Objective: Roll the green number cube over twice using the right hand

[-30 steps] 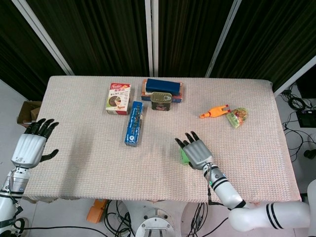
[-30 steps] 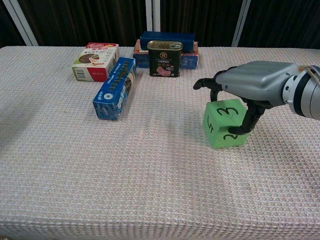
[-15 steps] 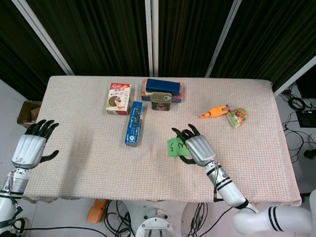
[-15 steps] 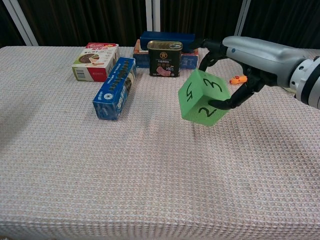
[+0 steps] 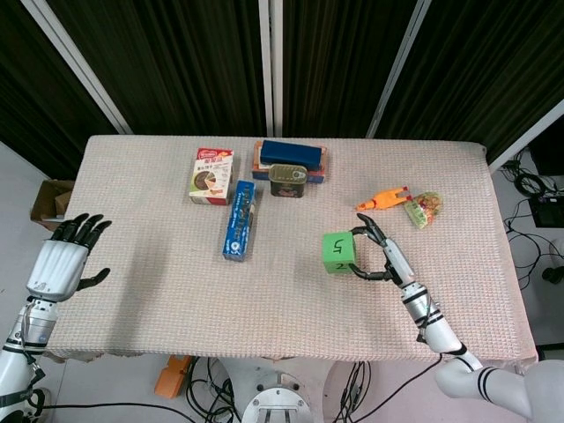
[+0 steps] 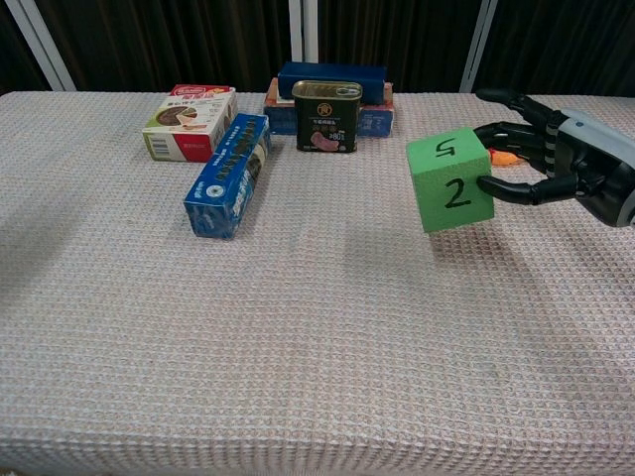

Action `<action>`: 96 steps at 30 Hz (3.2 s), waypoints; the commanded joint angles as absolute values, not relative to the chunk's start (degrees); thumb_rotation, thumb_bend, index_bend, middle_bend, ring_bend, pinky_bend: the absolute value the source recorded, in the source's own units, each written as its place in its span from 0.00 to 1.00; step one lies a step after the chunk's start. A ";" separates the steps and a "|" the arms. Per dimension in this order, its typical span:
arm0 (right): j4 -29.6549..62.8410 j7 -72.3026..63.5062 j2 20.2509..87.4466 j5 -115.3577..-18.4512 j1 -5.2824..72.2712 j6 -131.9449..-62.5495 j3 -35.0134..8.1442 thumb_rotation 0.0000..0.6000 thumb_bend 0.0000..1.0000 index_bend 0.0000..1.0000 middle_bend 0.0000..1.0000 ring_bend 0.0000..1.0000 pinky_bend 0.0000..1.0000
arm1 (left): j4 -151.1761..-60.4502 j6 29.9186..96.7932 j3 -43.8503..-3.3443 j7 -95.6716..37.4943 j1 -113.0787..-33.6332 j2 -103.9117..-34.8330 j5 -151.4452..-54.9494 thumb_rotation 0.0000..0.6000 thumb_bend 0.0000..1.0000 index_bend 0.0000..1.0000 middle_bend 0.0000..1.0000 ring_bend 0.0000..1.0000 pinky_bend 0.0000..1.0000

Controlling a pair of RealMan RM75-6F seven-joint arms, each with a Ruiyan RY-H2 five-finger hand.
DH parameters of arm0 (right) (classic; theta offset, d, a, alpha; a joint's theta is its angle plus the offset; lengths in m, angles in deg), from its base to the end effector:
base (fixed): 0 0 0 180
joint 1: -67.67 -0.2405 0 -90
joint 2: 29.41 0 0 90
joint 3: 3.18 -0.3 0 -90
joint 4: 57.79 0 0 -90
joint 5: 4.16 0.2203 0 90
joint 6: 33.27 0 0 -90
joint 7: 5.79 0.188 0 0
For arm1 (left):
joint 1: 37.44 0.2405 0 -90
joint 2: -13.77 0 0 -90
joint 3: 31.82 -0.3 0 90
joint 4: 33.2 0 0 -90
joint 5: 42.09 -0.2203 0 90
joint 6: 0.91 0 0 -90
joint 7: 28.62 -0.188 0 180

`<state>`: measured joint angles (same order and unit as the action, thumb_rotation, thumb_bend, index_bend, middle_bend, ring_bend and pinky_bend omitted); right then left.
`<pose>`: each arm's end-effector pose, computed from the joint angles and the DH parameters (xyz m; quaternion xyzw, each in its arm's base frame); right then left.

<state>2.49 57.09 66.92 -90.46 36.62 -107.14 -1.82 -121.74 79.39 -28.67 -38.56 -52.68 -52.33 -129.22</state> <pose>-0.2668 -0.3645 -0.0423 0.4687 -0.6378 0.5902 0.1589 -0.3205 0.2932 0.1480 -0.6793 -0.2815 -0.3621 0.5729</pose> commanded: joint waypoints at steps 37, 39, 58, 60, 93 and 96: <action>48.96 -14.97 38.64 -88.31 37.17 -98.99 -3.23 1.00 0.00 0.00 0.00 0.00 0.00 | -121.74 78.54 -28.48 -35.30 -52.93 -52.50 -129.20 0.99 0.17 0.20 0.15 0.12 0.20; 53.35 -21.86 37.88 -80.38 35.04 -94.54 -5.12 1.00 0.00 0.00 0.00 0.00 0.00 | -122.58 78.00 -28.56 -35.19 -53.02 -52.07 -128.95 0.98 0.17 0.20 0.15 0.12 0.20; 58.06 -40.96 44.63 -48.19 23.11 -90.71 -7.59 1.00 0.00 0.00 0.08 0.00 0.00 | -125.32 78.39 -28.22 -33.34 -52.63 -49.17 -128.85 0.92 0.18 0.20 0.15 0.12 0.20; 57.68 -41.70 45.38 -48.12 22.95 -91.92 -7.40 1.00 0.00 0.00 0.10 0.00 0.00 | -125.32 78.31 -28.23 -33.31 -52.64 -49.16 -128.82 0.92 0.18 0.20 0.15 0.12 0.20; 54.41 -35.01 53.71 -59.58 24.61 -102.21 -8.90 1.00 0.24 0.00 0.54 0.05 0.00 | -125.10 77.17 -28.43 -32.37 -52.74 -49.22 -128.34 0.92 0.18 0.20 0.15 0.12 0.20; 44.66 -15.23 57.34 -75.25 28.02 -103.13 -8.54 1.00 0.24 0.00 0.57 0.07 0.00 | -124.95 77.16 -28.47 -32.22 -52.86 -49.60 -128.64 0.92 0.18 0.20 0.15 0.12 0.20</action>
<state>53.51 -36.26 53.99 -57.85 23.81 -103.11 -8.03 -124.99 77.14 -28.46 -32.25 -52.84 -49.55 -128.59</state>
